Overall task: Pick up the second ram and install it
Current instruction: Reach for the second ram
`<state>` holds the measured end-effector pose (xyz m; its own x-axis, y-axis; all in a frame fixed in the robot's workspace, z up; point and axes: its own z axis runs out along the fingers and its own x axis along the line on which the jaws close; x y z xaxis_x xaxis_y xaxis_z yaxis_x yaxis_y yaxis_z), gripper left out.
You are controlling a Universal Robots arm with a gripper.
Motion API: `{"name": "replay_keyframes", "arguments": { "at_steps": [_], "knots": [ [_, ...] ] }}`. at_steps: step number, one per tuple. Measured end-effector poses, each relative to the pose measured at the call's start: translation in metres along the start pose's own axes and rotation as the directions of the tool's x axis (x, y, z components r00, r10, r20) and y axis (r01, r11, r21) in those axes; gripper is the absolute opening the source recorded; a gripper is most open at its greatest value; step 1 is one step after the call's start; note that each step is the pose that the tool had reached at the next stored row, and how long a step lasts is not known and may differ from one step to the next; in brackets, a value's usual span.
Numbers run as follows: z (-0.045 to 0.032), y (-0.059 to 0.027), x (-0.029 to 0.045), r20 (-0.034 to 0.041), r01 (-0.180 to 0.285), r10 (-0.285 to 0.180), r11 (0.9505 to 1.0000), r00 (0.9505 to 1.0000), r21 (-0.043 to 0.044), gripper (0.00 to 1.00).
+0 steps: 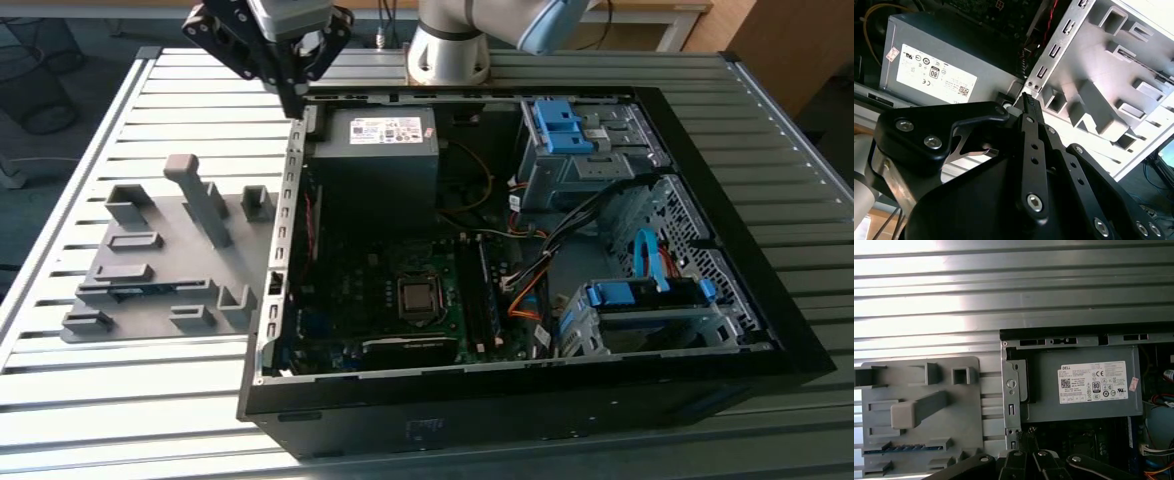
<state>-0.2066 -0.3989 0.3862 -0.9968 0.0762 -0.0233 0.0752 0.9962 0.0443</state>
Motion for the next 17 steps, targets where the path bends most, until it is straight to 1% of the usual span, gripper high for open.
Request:
{"name": "replay_keyframes", "arguments": {
  "at_steps": [17],
  "knots": [
    [0.0005,-0.0007,0.0093,-0.0001,0.0,0.0,1.0,1.0,0.0,0.11]
  ]
}}
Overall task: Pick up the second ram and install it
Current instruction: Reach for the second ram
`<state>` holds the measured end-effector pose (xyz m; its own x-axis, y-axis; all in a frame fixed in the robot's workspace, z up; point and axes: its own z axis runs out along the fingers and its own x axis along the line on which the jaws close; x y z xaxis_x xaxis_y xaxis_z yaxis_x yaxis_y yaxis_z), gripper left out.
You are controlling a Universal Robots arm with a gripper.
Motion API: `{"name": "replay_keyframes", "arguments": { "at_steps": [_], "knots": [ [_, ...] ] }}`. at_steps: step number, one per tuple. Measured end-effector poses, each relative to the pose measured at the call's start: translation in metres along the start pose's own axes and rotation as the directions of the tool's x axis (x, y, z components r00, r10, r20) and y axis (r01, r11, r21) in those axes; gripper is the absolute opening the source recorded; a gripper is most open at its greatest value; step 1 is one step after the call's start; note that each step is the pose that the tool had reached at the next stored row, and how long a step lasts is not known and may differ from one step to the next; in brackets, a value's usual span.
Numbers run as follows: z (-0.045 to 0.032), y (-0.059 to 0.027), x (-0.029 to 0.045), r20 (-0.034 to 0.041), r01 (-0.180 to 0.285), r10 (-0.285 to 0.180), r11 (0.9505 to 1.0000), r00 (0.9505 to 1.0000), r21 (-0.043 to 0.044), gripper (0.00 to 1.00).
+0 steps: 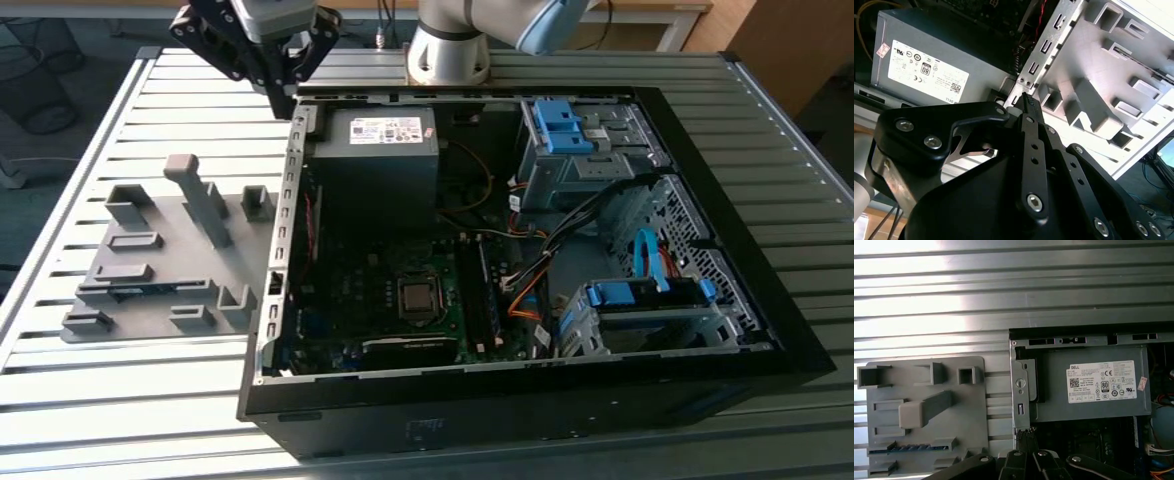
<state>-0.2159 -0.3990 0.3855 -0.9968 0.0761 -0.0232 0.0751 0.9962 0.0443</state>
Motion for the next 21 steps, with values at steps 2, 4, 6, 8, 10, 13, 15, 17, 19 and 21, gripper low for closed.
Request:
{"name": "replay_keyframes", "arguments": {
  "at_steps": [2,4,6,8,10,13,15,17,19,21],
  "knots": [
    [0.0001,-0.0001,0.0011,0.0,0.0,0.0,1.0,1.0,0.0,0.11],
    [0.0001,-0.0002,0.0022,0.0,0.0,0.0,1.0,1.0,0.0,0.11],
    [0.0002,-0.0002,0.0033,0.0,0.0,0.0,1.0,1.0,0.0,0.11],
    [0.0002,-0.0003,0.0043,-0.0001,0.0,0.0,1.0,1.0,0.0,0.11],
    [0.0003,-0.0004,0.0053,-0.0001,0.0,0.0,1.0,1.0,0.0,0.11],
    [0.0004,-0.0006,0.007,-0.0001,0.0,0.0,1.0,1.0,0.0,0.11],
    [0.0004,-0.0006,0.0083,-0.0001,0.0,0.0,1.0,1.0,0.0001,0.11],
    [0.0005,-0.0007,0.0093,-0.0001,0.0,0.0,1.0,1.0,0.0,0.11],
    [0.0005,-0.0008,0.0104,-0.0002,0.0,0.0,1.0,1.0,0.0,0.11],
    [0.0006,-0.0009,0.0114,-0.0002,0.0,0.0,1.0,1.0,0.0001,0.11]
  ]
}}
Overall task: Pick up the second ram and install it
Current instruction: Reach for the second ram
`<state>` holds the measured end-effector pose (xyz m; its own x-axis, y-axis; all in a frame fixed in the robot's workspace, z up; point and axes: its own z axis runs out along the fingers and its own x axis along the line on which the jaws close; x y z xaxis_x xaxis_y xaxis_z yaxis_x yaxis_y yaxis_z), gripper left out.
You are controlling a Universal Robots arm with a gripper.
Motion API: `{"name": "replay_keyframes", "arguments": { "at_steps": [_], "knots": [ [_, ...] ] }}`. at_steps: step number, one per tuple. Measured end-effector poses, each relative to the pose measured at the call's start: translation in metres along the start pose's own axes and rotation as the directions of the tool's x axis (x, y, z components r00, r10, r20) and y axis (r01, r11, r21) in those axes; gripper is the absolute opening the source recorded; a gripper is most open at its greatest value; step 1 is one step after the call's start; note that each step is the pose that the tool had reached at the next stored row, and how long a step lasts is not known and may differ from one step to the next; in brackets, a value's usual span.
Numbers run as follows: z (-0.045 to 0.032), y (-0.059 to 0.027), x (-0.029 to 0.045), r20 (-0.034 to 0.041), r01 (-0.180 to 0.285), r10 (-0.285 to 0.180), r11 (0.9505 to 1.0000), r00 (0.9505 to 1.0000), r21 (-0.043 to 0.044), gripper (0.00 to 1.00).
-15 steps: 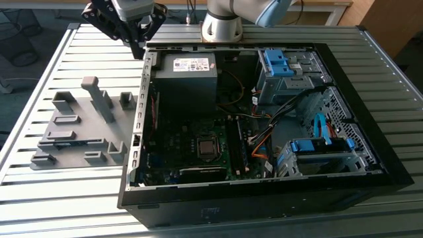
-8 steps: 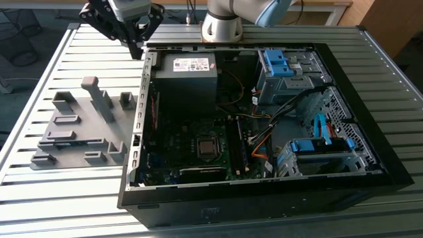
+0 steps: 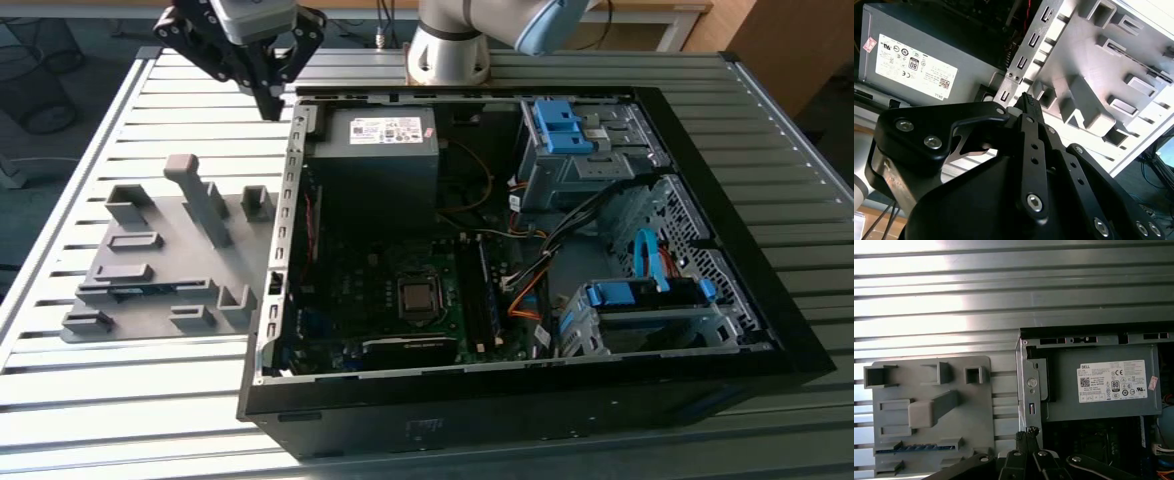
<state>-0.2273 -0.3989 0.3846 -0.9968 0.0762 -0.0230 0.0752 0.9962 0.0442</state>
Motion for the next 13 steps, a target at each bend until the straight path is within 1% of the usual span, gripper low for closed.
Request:
{"name": "replay_keyframes", "arguments": {
  "at_steps": [13],
  "knots": [
    [0.0005,-0.0006,0.0078,-0.0002,0.0,0.0,1.0,1.0,0.0,0.11]
  ]
}}
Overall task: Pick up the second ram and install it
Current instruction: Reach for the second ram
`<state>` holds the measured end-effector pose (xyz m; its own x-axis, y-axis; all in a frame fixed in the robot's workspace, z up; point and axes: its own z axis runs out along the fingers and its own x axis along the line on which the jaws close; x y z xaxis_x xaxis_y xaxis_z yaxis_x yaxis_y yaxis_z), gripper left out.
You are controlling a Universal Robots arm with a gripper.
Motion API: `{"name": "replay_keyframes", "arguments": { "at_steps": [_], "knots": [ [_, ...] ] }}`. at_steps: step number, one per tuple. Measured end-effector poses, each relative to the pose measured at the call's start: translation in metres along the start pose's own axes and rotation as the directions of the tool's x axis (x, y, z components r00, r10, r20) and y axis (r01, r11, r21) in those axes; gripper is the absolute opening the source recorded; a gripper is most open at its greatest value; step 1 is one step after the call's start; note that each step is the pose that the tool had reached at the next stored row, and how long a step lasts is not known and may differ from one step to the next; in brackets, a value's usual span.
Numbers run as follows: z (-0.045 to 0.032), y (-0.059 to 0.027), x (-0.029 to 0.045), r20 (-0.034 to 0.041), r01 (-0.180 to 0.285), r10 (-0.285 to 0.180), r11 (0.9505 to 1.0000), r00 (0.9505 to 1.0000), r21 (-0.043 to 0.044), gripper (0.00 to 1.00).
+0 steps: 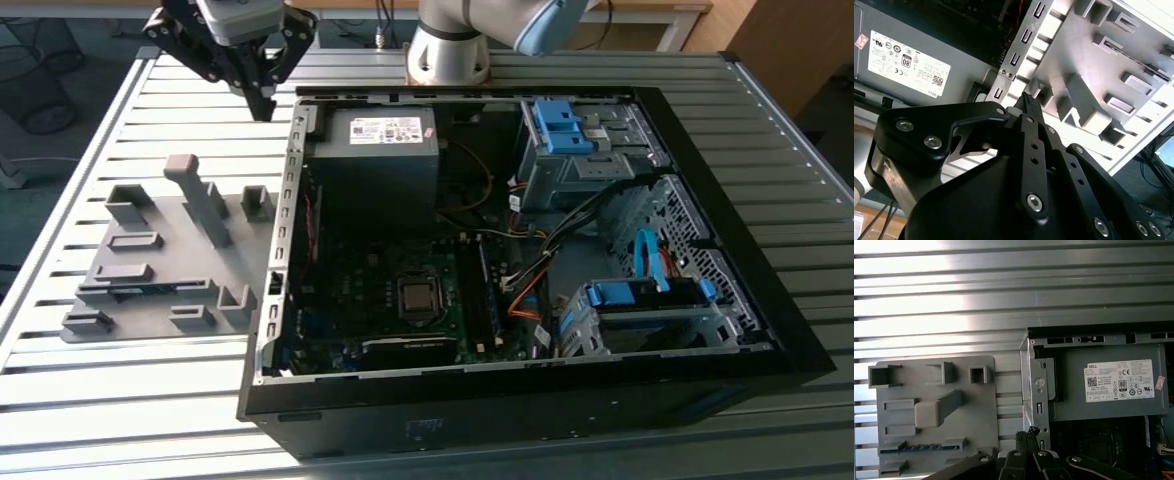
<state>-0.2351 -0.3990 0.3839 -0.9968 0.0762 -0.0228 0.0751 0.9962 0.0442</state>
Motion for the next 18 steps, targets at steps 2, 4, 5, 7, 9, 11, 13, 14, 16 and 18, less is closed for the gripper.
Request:
{"name": "replay_keyframes", "arguments": {
  "at_steps": [2,4,5,7,9,11,13,14,16,18],
  "knots": [
    [0.0001,-0.0001,0.0013,0.0,0.0,0.0,1.0,1.0,-0.0001,0.11],
    [0.0002,-0.0002,0.0023,0.0,0.0,0.0,1.0,1.0,-0.0001,0.11],
    [0.0002,-0.0002,0.0028,-0.0001,0.0,0.0,1.0,1.0,0.0,0.11],
    [0.0002,-0.0003,0.0037,-0.0003,0.0,0.0,1.0,1.0,0.0001,0.11],
    [0.0004,-0.0004,0.0046,-0.0003,0.0,0.0,1.0,1.0,0.0,0.11],
    [0.0004,-0.0004,0.0057,-0.0004,0.0,0.0,1.0,1.0,0.0001,0.11],
    [0.0005,-0.0005,0.0068,-0.0005,0.0,0.0,1.0,1.0,0.0001,0.11],
    [0.0006,-0.0006,0.0074,-0.0005,0.0,0.0,1.0,1.0,0.0,0.11],
    [0.0007,-0.0007,0.0085,-0.0005,0.0,0.0,1.0,1.0,-0.0001,0.11],
    [0.0008,-0.0007,0.0094,-0.0007,0.0,0.0,1.0,1.0,0.0,0.11]
  ]
}}
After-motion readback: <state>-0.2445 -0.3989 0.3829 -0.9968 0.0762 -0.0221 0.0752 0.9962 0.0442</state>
